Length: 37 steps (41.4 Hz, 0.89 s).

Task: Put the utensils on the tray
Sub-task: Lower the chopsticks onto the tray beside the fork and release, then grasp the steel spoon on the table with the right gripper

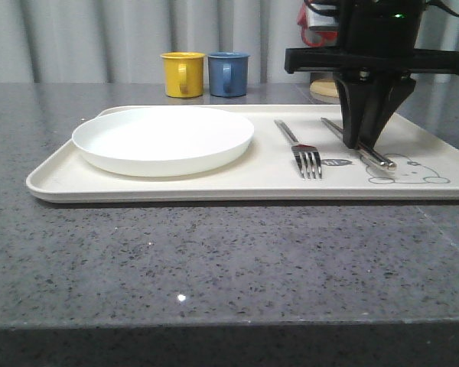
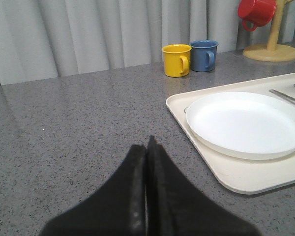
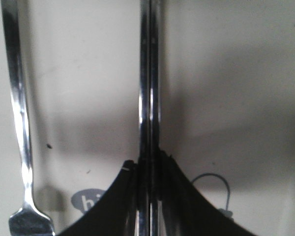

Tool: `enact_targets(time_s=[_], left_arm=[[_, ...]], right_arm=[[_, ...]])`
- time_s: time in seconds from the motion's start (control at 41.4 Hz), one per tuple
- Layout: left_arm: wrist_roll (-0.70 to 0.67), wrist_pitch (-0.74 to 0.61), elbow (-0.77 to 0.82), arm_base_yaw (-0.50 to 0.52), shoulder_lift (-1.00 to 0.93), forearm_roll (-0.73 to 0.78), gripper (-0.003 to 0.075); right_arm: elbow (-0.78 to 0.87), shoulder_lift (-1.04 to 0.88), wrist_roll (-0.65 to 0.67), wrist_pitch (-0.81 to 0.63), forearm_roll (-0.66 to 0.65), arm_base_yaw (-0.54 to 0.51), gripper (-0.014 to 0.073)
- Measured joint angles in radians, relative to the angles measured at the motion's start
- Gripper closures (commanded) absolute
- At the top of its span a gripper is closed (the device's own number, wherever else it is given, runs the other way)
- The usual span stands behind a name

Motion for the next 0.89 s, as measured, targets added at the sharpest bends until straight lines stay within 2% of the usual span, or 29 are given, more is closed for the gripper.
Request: enact_targets(time_s=[0.097, 0.29, 0.435, 0.629, 0.75, 0.895], left_arm=[[0.0, 0.0, 0.0, 0.0, 0.0, 0.0, 0.0739], [0.0, 0.0, 0.0, 0.0, 0.0, 0.0, 0.0739], [0.0, 0.0, 0.0, 0.0, 0.0, 0.0, 0.0739], [0.0, 0.0, 0.0, 0.0, 0.0, 0.0, 0.0739], [0.0, 0.0, 0.0, 0.0, 0.0, 0.0, 0.0739], [0.0, 0.0, 0.0, 0.0, 0.0, 0.0, 0.0739]], right_arm=[[0.0, 0.002, 0.002, -0.008, 0.0, 0.0, 0.0491], [0.0, 0.002, 0.006, -0.014, -0.002, 0.0, 0.0337], [0.0, 0.002, 0.006, -0.014, -0.002, 0.0, 0.0279], [-0.009, 0.0, 0.006, -0.01, -0.012, 0.0, 0.0261], [-0.038, -0.026, 0.003, 0.004, -0.074, -0.002, 0.0261], [-0.077, -0.085, -0.055, 0.007, -0.121, -0.064, 0.0261]])
